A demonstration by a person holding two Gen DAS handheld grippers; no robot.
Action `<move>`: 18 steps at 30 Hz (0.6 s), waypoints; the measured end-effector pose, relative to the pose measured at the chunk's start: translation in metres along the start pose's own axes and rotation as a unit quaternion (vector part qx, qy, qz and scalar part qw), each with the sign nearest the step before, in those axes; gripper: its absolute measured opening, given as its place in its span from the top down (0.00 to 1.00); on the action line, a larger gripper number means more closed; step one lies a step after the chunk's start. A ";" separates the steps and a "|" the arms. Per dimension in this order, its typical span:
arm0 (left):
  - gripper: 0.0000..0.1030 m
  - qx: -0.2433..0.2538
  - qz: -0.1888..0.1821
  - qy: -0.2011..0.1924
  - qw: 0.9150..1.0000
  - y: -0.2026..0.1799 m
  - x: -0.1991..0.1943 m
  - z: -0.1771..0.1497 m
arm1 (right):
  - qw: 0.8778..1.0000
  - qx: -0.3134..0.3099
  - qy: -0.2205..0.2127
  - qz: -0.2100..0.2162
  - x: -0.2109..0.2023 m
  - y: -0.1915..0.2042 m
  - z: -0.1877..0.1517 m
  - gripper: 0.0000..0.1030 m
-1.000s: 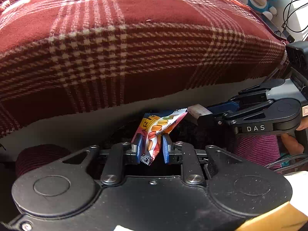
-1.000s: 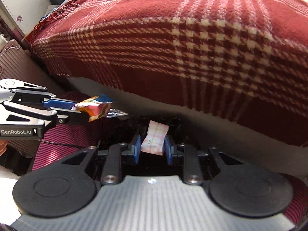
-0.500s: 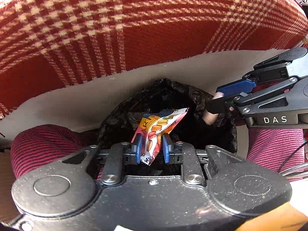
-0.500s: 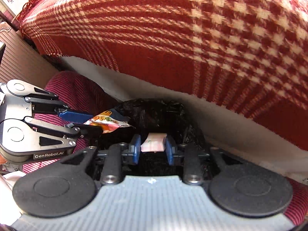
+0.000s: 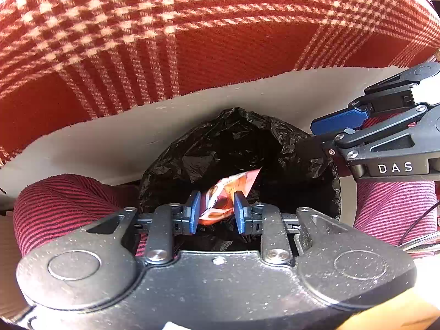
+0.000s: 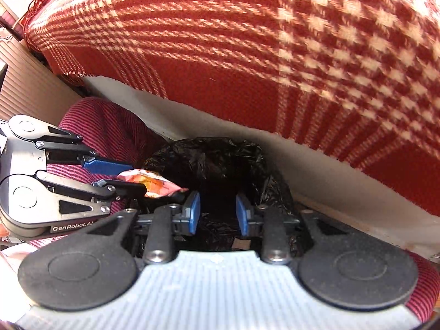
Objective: Collect trash
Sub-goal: 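Carry both items down into the black trash bag and open both tools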
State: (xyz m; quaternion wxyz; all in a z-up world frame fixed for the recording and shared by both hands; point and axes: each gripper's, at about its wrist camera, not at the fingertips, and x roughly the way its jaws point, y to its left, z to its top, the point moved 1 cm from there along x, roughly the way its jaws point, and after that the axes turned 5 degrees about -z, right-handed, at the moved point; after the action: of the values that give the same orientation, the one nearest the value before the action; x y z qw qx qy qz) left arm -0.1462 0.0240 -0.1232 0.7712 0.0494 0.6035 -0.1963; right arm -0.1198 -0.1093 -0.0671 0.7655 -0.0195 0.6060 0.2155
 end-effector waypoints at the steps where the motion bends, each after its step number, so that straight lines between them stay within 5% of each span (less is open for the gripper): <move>1: 0.75 0.001 0.001 -0.001 1.000 -0.001 -0.001 0.000 | 1.000 0.000 0.000 0.000 0.000 0.000 0.000 0.59; 5: 0.65 0.005 0.004 -0.002 1.000 -0.003 -0.002 0.000 | 1.000 -0.001 -0.001 0.001 0.000 0.000 0.000 0.56; 18: 0.53 0.017 0.014 -0.018 1.000 -0.007 -0.013 0.003 | 1.000 -0.004 -0.006 0.004 -0.008 0.002 -0.002 0.46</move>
State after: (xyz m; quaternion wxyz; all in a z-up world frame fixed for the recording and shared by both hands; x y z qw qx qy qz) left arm -0.1483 0.0194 -0.1090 0.7834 0.0675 0.5857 -0.1966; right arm -0.1241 -0.1108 -0.0595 0.7682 -0.0190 0.6006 0.2211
